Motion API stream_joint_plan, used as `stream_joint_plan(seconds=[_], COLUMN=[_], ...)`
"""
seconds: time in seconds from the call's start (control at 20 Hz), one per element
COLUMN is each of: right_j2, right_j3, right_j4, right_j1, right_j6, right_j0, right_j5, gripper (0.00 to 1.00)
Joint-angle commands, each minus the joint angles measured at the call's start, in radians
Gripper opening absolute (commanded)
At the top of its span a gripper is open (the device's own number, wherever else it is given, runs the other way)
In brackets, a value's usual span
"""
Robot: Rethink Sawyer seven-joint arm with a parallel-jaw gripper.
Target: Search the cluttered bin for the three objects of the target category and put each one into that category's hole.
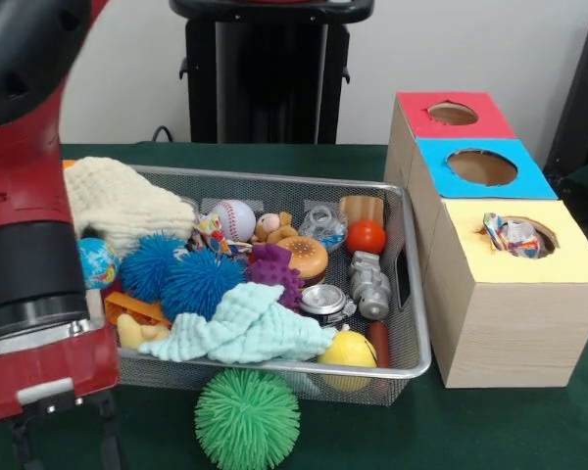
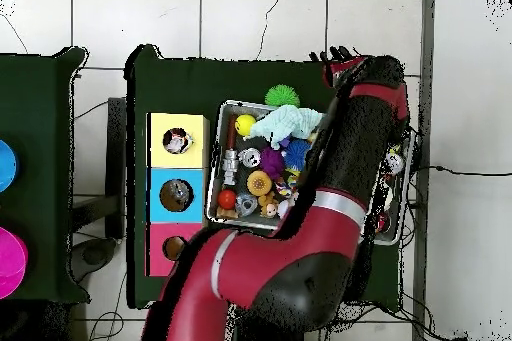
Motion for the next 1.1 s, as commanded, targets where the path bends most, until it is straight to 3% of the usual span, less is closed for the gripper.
stream_joint_plan(seconds=[0.05, 0.2, 0.3, 0.7, 1.1], right_j2=[-0.234, -0.336, -0.368, -0.402, -0.466], right_j3=[0.185, 0.225, 0.232, 0.302, 0.407], right_j4=[-0.143, -0.219, -0.245, -0.23, -0.246], right_j1=[0.039, 0.101, 0.135, 0.143, 0.144], right_j6=[0.56, 0.75, 0.824, 0.89, 1.057], right_j0=[0.114, 0.153, 0.164, 0.206, 0.28], right_j5=[-0.153, -0.251, -0.299, -0.317, -0.406], gripper=[1.0, 1.0, 1.0, 1.0, 1.0])
